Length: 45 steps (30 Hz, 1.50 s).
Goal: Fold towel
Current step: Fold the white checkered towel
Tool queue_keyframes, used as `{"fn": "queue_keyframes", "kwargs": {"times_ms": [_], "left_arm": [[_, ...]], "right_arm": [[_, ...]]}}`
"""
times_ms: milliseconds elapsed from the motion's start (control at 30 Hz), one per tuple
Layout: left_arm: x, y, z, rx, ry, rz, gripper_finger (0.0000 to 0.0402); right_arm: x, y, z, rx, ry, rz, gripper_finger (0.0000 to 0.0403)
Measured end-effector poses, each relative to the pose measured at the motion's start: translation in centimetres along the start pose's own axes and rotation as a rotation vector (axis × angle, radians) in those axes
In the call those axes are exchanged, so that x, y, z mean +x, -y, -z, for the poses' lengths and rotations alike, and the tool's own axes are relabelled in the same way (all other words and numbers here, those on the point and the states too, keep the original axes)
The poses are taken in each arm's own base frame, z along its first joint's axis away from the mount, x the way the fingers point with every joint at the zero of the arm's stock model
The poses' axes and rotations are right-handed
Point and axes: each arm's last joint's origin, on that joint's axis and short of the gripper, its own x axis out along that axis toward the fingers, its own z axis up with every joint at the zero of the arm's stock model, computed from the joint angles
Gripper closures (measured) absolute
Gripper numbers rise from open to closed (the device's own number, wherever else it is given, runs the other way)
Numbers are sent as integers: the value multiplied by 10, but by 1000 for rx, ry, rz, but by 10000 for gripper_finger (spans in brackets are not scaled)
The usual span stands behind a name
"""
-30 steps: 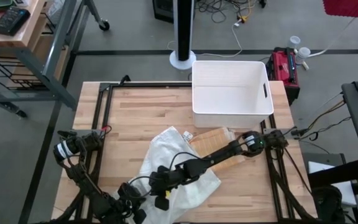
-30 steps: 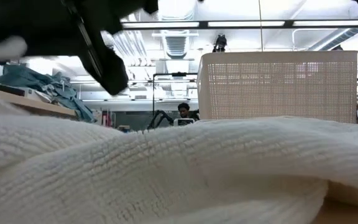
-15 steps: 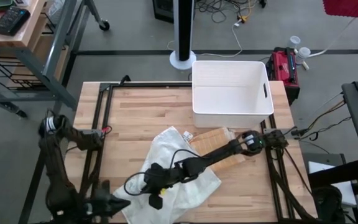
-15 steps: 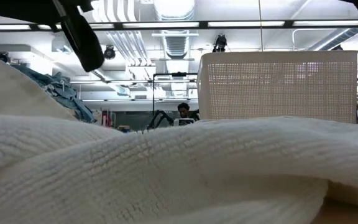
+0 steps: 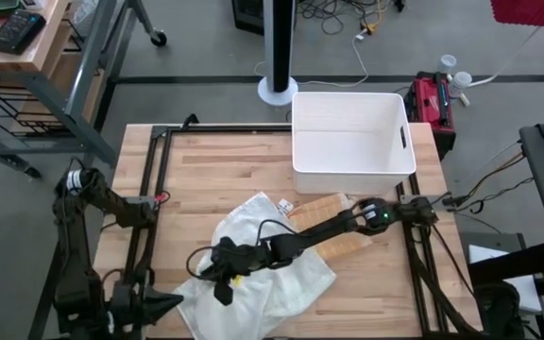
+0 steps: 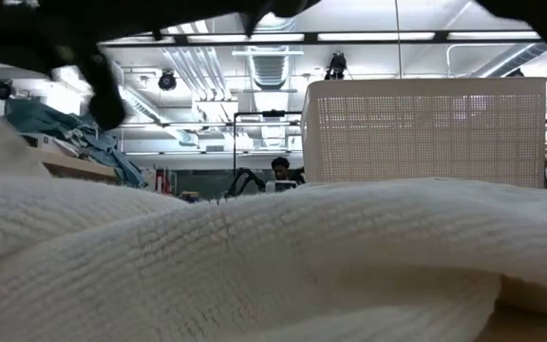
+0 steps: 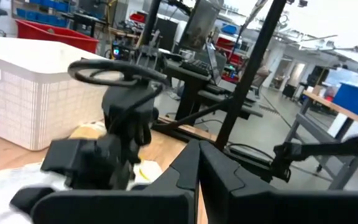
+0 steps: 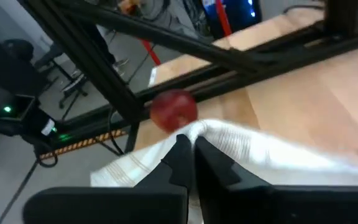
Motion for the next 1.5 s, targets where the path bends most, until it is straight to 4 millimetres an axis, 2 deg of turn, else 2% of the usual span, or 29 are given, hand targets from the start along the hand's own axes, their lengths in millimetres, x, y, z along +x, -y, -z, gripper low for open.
{"fn": "queue_keyframes", "kwargs": {"times_ms": [100,267,367,567,733,833,1000,1200,1367,1500], "left_arm": [[1,0,0,-1,2,-3,401],[1,-1,2,7,2,-4,401],[1,0,3,-10,-2,-3,401],[2,3,10,-54,-89,20,401],[18,12,37,-96,-244,24,401],[27,14,56,-96,-293,2,402],[39,13,88,-90,-333,-48,401],[71,4,127,-78,-346,-163,402],[104,-16,164,-98,-613,-307,402],[121,-32,185,-113,-770,-407,402]], "right_arm": [[10,0,3,9,-15,-49,375],[31,5,18,29,-131,-100,308],[31,2,12,6,-219,-83,270],[6,-8,-16,-201,-301,-56,230],[-30,-40,-27,-373,-450,-71,231],[-46,-63,-15,-433,-560,-80,238],[-72,-94,26,-549,-803,1,248],[-93,-126,59,-656,-886,102,259],[-108,-142,76,-673,-955,124,267],[-114,-148,89,-675,-982,152,271]]}}
